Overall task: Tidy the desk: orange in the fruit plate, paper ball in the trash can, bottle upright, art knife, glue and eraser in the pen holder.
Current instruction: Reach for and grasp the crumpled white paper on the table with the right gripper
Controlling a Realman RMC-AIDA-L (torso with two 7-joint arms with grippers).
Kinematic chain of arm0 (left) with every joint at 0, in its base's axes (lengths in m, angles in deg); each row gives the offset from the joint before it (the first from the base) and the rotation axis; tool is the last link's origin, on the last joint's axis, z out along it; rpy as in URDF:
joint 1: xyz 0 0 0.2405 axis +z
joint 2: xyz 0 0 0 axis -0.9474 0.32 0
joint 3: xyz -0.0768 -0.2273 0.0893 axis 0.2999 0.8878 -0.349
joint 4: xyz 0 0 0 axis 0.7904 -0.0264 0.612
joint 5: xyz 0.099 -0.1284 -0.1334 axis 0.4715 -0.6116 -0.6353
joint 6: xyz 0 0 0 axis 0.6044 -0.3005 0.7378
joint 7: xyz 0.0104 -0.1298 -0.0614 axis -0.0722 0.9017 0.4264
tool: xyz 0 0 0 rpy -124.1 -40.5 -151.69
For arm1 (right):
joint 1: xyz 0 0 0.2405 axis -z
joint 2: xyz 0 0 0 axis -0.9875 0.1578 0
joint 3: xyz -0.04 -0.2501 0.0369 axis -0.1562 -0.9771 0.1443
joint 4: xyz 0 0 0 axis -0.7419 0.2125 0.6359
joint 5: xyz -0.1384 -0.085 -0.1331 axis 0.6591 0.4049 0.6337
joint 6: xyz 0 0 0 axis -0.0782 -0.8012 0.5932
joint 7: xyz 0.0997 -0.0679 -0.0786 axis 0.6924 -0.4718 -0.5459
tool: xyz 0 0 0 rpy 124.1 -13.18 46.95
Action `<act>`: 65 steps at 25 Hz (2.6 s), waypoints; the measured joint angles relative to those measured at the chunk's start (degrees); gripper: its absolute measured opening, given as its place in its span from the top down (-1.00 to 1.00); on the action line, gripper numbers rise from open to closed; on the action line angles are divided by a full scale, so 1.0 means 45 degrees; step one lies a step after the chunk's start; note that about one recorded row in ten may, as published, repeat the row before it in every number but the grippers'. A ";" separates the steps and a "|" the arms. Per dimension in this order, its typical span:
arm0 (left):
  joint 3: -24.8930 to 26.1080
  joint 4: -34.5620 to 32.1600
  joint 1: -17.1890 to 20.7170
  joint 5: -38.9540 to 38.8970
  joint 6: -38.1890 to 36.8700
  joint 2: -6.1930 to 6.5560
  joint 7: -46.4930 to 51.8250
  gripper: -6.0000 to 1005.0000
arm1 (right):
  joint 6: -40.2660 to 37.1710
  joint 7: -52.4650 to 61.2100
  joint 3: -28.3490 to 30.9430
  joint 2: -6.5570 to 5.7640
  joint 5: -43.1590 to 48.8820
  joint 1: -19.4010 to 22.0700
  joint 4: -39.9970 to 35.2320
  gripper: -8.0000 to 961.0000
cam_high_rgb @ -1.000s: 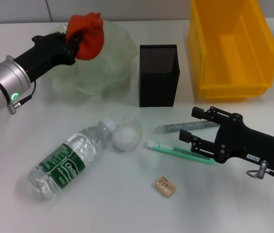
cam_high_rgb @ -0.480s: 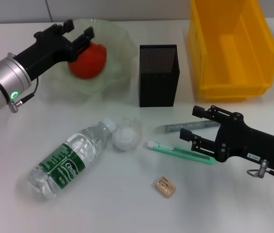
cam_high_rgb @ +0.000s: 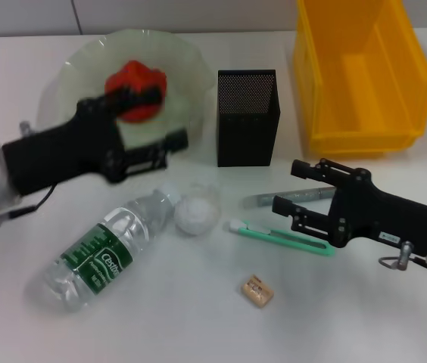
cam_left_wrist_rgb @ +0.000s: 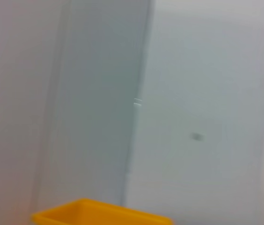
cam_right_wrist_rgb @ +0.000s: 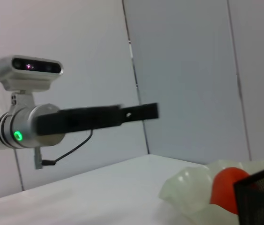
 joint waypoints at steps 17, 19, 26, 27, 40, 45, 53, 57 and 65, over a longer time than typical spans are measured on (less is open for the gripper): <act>-0.0165 -0.0191 0.1260 0.1708 -0.1678 0.0818 0.0644 -0.65 | -0.0728 0.6236 -0.3288 -0.0065 0.1232 -0.1495 -0.4856 -0.45; -0.0108 -0.0197 0.1320 0.1907 -0.1664 0.0851 0.0539 -0.65 | -0.0737 0.7211 -0.3396 -0.0066 0.2074 -0.1909 -0.5626 -0.45; -0.0089 -0.0210 0.1335 0.2012 -0.1687 0.0917 0.0241 -0.65 | -0.0776 0.9048 -0.3857 -0.0066 0.4528 -0.3607 -0.6773 -0.45; -0.0112 -0.0218 0.1305 0.2013 -0.1690 0.0918 0.0222 -0.65 | -0.0759 0.9154 -0.4014 -0.0067 0.4735 -0.3834 -0.6787 -0.45; -0.0092 -0.0252 0.1189 0.2013 -0.1664 0.0914 0.0198 -0.64 | 0.0905 0.9444 -0.6766 0.0072 0.4725 -0.4791 -0.6786 -0.45; -0.0072 -0.0320 0.1264 0.2114 -0.1536 0.0964 0.0271 -0.64 | 0.2084 0.9279 -0.8265 0.0072 0.3810 -0.4669 -0.6702 -0.44; 0.0034 -0.0440 0.1325 0.2535 -0.1204 0.1244 0.0320 -0.64 | 0.2982 0.9270 -0.9371 0.0083 0.3199 -0.4659 -0.6572 -0.45; 0.0087 -0.0516 0.1332 0.2813 -0.1167 0.1536 0.0516 -0.64 | 0.3573 0.9270 -0.9962 0.0093 0.2821 -0.4659 -0.6506 -0.45; 0.0355 -0.0564 0.1364 0.3091 -0.1232 0.1634 0.0686 -0.63 | 0.4562 0.9328 -1.0908 0.0128 0.2461 -0.4666 -0.6320 -0.45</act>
